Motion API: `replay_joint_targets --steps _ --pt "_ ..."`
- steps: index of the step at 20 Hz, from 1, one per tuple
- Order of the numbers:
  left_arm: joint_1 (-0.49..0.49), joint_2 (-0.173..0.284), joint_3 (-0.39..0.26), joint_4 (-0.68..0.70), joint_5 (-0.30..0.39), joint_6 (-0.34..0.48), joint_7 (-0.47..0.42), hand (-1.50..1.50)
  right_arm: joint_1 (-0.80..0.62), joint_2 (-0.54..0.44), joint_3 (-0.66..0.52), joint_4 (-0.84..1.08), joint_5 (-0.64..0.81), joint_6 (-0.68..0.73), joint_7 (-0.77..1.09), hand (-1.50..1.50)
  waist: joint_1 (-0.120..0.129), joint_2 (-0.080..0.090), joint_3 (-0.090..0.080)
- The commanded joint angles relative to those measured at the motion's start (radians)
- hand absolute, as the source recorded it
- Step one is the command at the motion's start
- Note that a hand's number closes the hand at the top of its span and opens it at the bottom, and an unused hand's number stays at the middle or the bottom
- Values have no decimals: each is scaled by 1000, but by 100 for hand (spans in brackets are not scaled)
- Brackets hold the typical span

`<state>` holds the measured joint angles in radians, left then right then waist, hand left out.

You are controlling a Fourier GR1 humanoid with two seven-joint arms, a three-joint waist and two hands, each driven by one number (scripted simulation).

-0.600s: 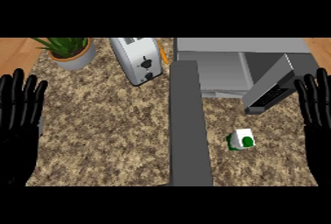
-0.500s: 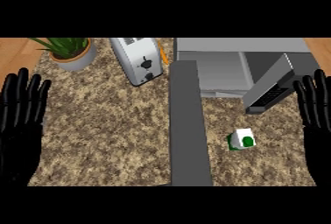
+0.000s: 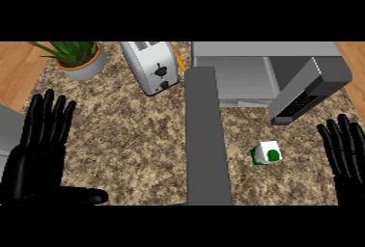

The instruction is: Pick up the milk, place it into the microwave and close the microwave

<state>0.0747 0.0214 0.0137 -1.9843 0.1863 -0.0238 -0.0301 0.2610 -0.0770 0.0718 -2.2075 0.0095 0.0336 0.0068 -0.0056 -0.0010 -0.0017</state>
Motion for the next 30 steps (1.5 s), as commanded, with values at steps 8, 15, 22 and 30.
replay_joint_targets --steps 8,15,22,30 --pt "194 -10 -50 -45 45 -55 -92 -150 199 29 -8 64 -18 58 -175 -150 3 -1 2" --pt "347 -4 -91 -53 45 -119 -191 -150 170 67 40 252 47 40 -246 -150 10 -1 2" --pt "382 -21 -146 -67 16 -75 -229 -150 22 59 -79 471 -8 15 -339 -150 9 0 2" --pt "489 -20 -199 -91 -2 -100 -311 -150 -64 73 -161 807 22 -73 -543 -150 14 1 2"
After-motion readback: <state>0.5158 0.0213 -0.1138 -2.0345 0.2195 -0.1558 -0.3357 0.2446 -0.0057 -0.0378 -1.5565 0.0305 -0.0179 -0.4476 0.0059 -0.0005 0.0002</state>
